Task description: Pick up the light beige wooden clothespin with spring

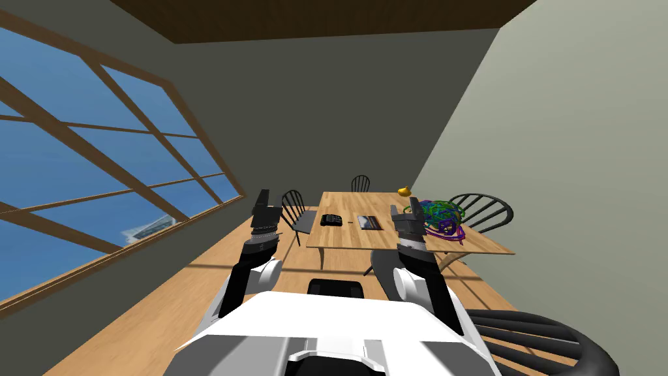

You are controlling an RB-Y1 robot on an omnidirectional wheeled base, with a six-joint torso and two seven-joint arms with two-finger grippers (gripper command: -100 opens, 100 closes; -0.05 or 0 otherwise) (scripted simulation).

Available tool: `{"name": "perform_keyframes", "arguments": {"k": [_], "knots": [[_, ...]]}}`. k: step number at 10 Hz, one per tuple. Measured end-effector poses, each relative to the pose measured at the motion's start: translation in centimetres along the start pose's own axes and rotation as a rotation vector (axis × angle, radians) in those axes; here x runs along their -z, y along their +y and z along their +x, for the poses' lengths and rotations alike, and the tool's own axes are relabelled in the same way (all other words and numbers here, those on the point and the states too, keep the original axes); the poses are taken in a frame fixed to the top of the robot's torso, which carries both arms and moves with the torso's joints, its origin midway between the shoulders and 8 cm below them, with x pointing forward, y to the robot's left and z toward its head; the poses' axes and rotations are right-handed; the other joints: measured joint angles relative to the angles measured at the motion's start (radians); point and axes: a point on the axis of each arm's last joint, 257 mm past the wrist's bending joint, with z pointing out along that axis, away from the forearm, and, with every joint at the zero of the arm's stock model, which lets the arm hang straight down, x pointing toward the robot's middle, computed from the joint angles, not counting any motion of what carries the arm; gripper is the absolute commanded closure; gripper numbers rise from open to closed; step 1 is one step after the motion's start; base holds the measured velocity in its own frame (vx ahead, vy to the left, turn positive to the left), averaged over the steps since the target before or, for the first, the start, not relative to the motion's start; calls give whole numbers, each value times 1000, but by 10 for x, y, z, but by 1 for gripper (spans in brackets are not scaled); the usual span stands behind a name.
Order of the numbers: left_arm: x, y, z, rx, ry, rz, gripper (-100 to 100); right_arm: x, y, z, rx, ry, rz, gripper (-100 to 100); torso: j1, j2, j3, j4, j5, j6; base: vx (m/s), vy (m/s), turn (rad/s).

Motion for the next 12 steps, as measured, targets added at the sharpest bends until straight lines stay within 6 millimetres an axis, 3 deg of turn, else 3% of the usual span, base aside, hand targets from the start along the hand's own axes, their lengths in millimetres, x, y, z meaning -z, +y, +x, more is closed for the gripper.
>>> {"name": "perform_keyframes", "arguments": {"k": [3,7,12], "knots": [[0,0,0,0,0,0,0,9,-23,12,60,84,52,-100,-2,6,4,1,0,0,-94,-18,166],[0,0,0,0,0,0,0,36,-76,24,175,218,157,-100,-2,7,4,2,0,0,-103,-20,191],[0,0,0,0,0,0,0,73,-127,20,311,358,265,-100,-2,4,2,1,0,0,-66,-6,186]]}}
